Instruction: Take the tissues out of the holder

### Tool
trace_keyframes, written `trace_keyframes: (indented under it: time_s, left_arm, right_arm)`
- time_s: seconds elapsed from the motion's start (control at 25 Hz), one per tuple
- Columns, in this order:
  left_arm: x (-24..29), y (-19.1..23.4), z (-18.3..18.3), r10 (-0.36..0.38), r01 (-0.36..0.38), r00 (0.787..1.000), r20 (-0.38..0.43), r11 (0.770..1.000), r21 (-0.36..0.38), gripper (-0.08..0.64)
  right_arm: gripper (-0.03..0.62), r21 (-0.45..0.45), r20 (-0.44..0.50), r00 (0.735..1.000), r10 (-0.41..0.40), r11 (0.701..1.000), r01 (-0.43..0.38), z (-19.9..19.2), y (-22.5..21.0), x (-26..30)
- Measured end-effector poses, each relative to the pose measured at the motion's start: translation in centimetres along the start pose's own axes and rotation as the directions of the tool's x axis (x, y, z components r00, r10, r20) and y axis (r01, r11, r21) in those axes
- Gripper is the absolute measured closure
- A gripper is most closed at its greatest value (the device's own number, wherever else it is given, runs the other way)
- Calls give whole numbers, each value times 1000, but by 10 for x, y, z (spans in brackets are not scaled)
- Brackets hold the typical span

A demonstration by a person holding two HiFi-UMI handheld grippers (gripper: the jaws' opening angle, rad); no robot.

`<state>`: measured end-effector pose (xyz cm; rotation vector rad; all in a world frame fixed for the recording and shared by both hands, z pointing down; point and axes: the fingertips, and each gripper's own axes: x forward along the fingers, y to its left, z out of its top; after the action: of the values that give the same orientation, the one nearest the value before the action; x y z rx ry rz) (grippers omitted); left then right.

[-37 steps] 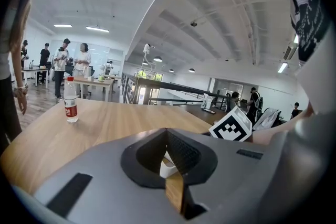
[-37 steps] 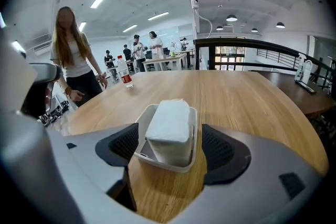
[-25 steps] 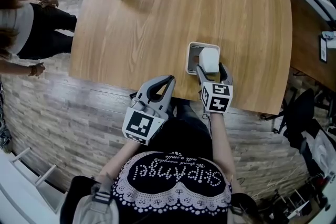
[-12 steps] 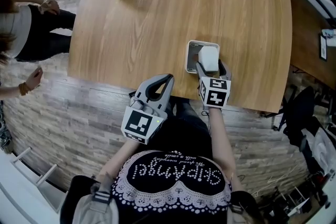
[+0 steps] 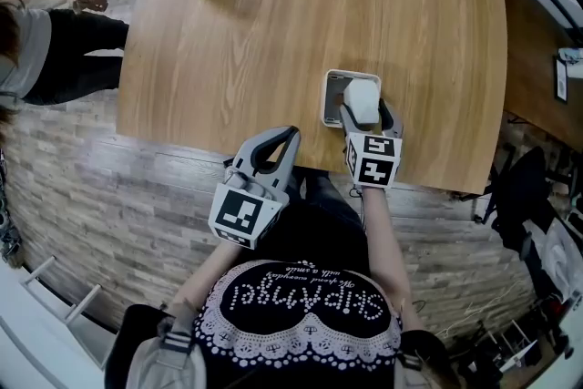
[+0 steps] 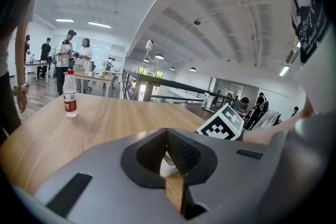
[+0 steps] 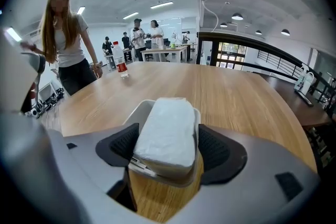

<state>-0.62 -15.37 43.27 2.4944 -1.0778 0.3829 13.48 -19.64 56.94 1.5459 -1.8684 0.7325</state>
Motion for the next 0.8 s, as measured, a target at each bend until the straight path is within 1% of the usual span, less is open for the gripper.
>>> trace_keyframes:
  time_s: [0.12, 0.28, 0.64, 0.68, 0.76, 0.8]
  left_arm:
    - [1, 1, 1, -1, 1, 1000, 1, 1000, -3, 554]
    - [3, 2, 2, -5, 5, 1000, -1, 1000, -3, 554]
    - [5, 3, -1, -5, 5, 1000, -6, 1000, -13, 554]
    - [5, 4, -1, -5, 5, 1000, -7, 1000, -13, 554]
    - [4, 5, -1, -4, 3, 1000, -10, 1000, -13, 554]
    - [4, 6, -1, -3, 3, 1000, -10, 1000, -13, 554]
  right_arm:
    - [235, -16, -4, 1000, 11, 1000, -11, 0, 5, 1]
    - [235, -32, -10, 1000, 4, 999, -4, -2, 6, 5]
    - [238, -107, -56, 997, -54, 993, 48, -10, 5, 11]
    - [241, -111, -58, 997, -56, 993, 49, -10, 5, 11]
    - [273, -111, -56, 997, -50, 993, 43, -8, 6, 12]
    - [279, -109, -55, 997, -46, 993, 40, -8, 6, 12]
